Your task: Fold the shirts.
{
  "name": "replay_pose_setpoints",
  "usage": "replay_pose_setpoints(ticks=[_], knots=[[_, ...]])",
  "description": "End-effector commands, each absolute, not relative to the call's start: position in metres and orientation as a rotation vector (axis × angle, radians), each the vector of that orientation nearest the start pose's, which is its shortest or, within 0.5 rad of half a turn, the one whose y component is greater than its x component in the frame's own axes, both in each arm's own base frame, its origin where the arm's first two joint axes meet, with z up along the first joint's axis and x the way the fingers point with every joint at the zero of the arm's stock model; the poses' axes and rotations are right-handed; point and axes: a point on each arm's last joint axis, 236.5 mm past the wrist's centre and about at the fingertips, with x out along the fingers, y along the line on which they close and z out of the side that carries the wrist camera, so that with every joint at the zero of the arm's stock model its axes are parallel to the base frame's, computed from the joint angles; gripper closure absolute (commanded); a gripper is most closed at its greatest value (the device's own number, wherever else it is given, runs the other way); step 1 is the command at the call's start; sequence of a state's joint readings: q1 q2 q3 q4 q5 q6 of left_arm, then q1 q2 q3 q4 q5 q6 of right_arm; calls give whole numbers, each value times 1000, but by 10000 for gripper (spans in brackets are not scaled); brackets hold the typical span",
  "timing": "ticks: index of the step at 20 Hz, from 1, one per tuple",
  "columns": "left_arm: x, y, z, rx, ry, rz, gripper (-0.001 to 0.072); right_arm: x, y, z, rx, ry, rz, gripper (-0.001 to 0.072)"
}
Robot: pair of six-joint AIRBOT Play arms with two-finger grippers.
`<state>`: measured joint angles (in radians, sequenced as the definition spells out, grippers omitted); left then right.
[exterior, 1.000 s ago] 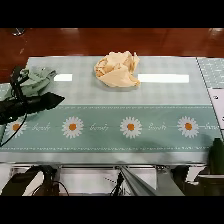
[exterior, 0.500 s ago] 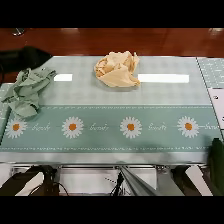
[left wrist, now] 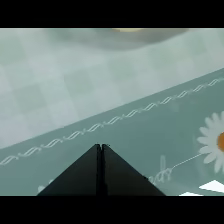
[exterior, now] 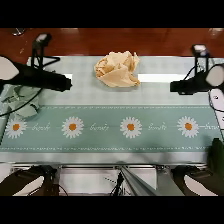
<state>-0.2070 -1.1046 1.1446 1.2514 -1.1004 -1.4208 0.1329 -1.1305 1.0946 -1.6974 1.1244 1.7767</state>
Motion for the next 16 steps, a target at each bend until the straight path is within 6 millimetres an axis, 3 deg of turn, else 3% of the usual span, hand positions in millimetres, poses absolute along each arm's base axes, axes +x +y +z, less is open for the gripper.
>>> replay_pose_setpoints(ticks=[1,5,16], knots=[[356,-128,54,26,1107,-372,690,348,19,7,-134,1263,-115,692],[356,-129,54,23,1108,-374,690,335,14,4,-149,1318,-132,692],[356,-129,53,23,1110,-374,690,335,14,5,-149,1316,-131,692]])
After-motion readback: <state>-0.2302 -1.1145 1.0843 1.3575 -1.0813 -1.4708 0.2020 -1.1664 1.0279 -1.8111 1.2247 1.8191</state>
